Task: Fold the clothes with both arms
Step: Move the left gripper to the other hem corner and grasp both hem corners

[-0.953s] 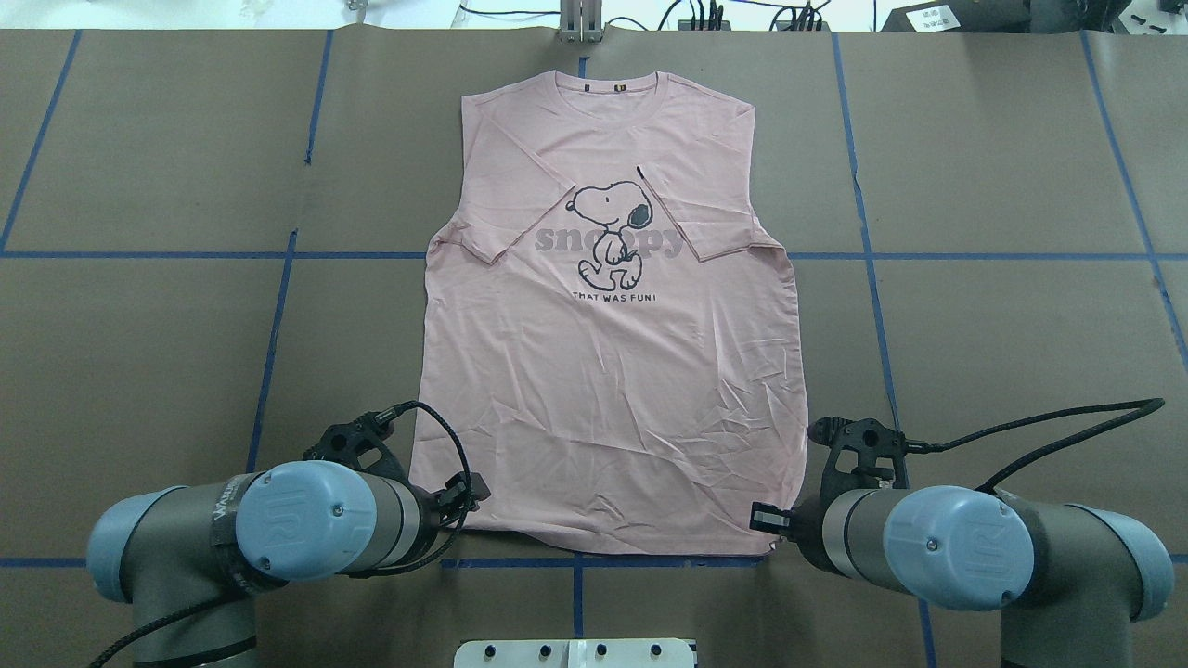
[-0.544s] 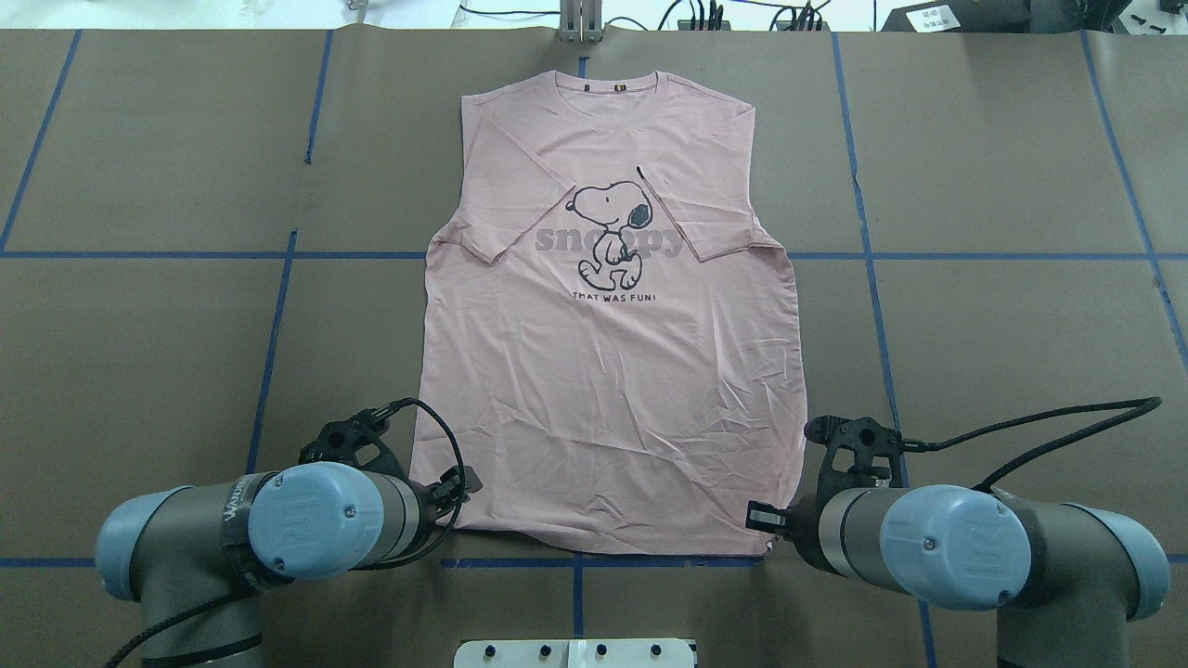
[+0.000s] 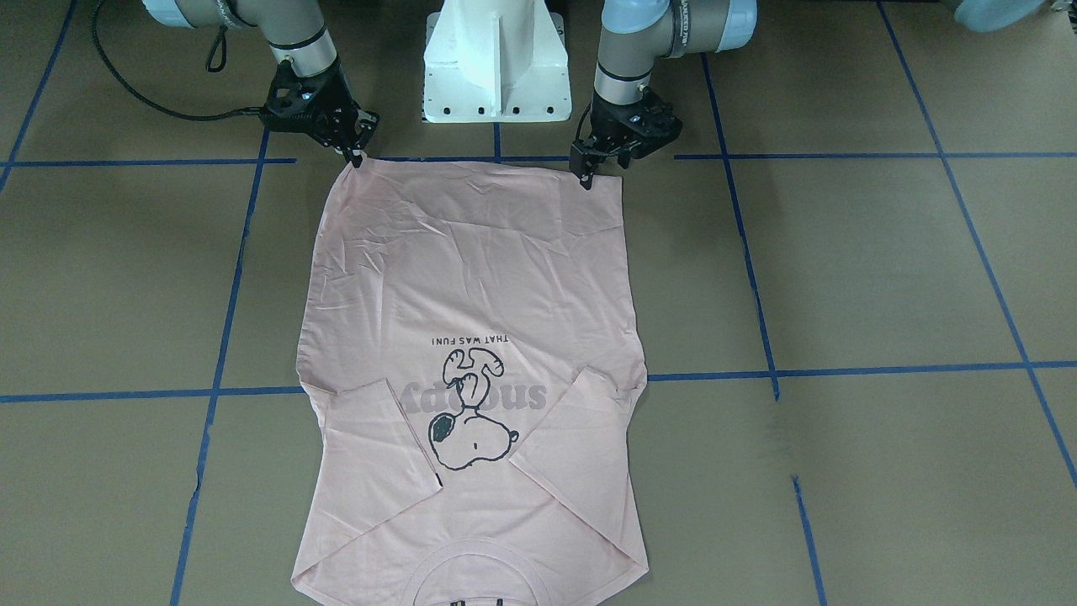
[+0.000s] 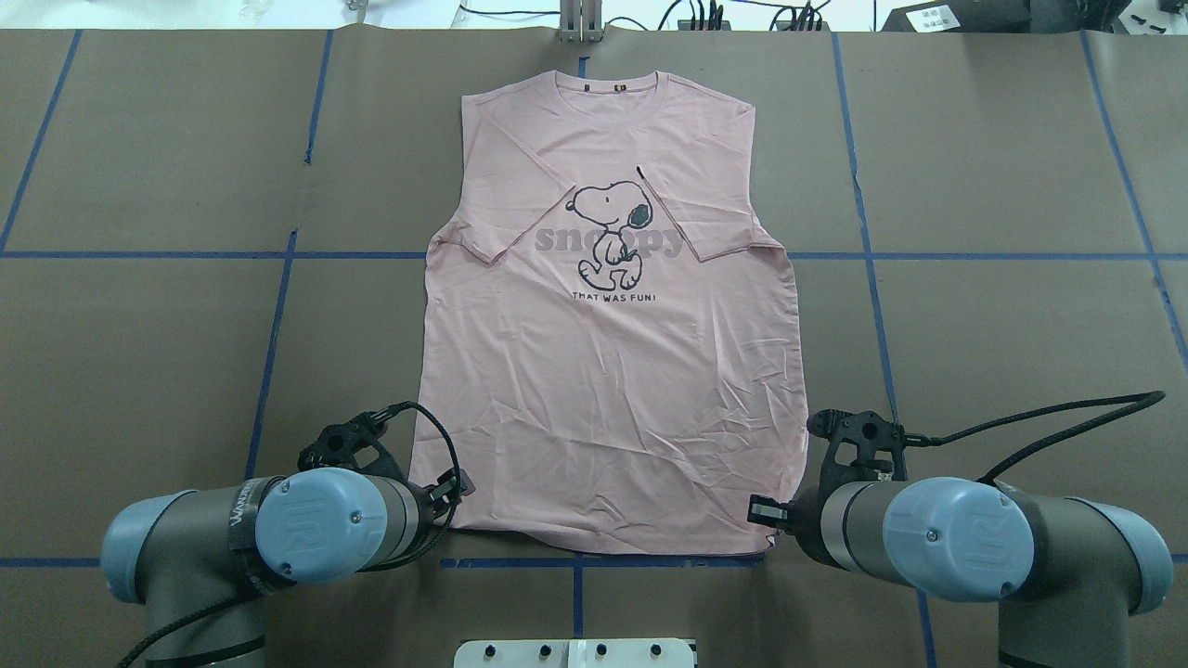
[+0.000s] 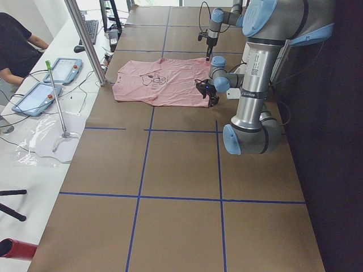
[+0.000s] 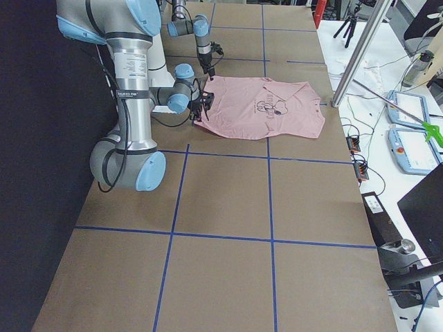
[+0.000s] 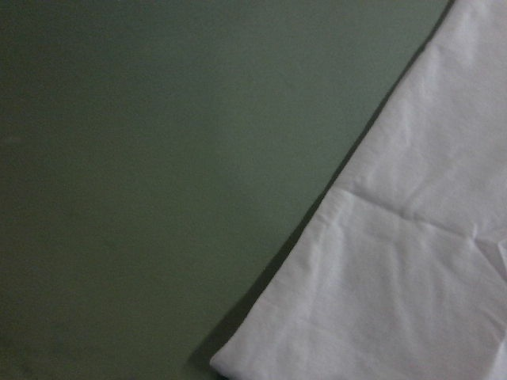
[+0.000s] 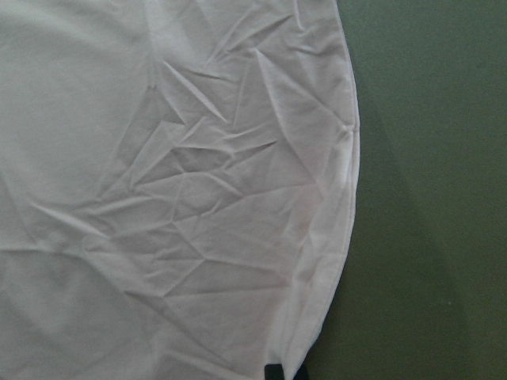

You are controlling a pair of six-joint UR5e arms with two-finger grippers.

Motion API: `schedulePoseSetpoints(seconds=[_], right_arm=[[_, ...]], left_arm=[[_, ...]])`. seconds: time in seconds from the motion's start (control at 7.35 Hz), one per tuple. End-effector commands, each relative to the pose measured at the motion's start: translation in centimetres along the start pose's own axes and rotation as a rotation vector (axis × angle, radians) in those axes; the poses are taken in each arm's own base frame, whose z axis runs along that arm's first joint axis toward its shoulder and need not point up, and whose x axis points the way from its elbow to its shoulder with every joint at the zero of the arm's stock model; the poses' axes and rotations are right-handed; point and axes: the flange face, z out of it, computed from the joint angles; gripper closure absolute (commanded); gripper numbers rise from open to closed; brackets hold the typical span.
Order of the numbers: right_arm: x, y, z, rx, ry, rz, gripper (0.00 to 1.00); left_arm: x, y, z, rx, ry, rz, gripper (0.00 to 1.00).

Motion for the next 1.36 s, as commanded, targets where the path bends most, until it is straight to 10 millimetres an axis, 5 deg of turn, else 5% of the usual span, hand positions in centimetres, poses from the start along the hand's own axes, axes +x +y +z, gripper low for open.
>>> schedulePoseSetpoints(seconds=[0.0, 0.41, 0.95, 1.22], right_arm=[[0.04, -0.21, -0.05, 0.001, 0.0, 0.001, 1.0], [0.04, -0.49, -0.2, 0.004, -0.002, 0.005, 1.0], [0.0, -0.64, -0.38, 0.006, -0.005, 0.005, 1.0], [-0.09, -0.75, -0.65, 0.007, -0.011, 0.005, 1.0]], left_arm=[[-0.23, -0.08, 0.21, 0.003, -0.005, 0.0, 0.18], [-0.5, -0.01, 0.38, 0.003, -0.01, 0.002, 0.26], [-0.4, 0.15, 0.32, 0.0, -0.01, 0.003, 1.0], [-0.26, 0.13, -0.07, -0.001, -0.005, 0.007, 1.0]])
